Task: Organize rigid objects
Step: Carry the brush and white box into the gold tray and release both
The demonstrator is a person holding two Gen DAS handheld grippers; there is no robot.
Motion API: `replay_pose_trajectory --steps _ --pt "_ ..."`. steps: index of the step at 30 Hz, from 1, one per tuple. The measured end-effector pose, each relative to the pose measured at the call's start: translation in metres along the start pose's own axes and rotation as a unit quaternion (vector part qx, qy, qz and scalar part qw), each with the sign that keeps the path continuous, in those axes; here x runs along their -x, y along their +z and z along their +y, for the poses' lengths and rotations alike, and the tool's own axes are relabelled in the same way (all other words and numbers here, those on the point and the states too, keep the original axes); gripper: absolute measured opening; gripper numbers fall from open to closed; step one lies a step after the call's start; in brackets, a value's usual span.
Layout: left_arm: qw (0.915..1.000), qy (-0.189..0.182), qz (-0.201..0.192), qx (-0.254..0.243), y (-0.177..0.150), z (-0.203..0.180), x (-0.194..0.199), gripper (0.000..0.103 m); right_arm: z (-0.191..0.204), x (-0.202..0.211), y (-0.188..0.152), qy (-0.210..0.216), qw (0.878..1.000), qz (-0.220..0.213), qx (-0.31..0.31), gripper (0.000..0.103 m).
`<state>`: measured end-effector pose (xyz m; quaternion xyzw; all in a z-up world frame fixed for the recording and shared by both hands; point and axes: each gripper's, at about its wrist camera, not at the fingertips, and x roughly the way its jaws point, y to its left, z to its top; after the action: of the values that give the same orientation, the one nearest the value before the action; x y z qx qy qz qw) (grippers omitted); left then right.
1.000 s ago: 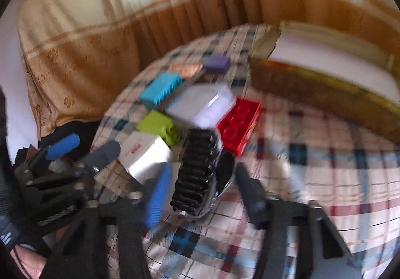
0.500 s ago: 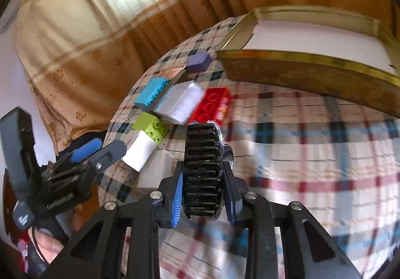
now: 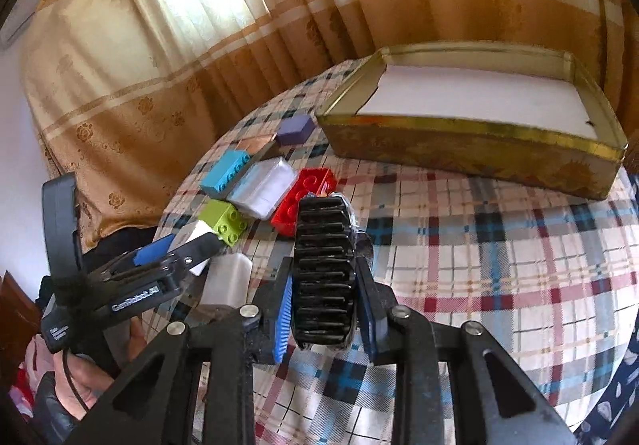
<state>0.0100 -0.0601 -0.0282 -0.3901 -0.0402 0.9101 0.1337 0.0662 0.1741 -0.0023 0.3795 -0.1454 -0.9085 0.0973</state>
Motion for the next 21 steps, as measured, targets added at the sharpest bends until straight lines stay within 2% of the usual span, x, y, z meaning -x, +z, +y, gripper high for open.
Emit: replay_pose_trajectory --steps 4,7,13,17,21 --pt "0.9983 -0.002 -0.052 -0.024 0.015 -0.013 0.023 0.083 -0.008 0.019 0.016 -0.027 0.998 -0.049 0.008 0.031" --pt "0.9955 -0.017 -0.083 -0.041 0.028 -0.031 0.036 0.083 -0.023 0.032 0.035 -0.061 0.994 -0.089 0.011 0.031" --pt "0.991 -0.049 -0.101 -0.074 0.055 -0.076 0.027 0.084 -0.072 0.045 0.073 -0.135 0.98 -0.148 -0.018 0.031" --pt "0.9888 -0.07 -0.098 -0.088 0.068 -0.112 0.008 0.084 -0.099 0.039 0.084 -0.177 0.971 -0.158 -0.031 0.031" --pt "0.9881 -0.082 -0.09 -0.094 0.079 -0.143 -0.017 0.084 -0.124 0.019 0.089 -0.196 0.968 -0.141 -0.063 0.031"
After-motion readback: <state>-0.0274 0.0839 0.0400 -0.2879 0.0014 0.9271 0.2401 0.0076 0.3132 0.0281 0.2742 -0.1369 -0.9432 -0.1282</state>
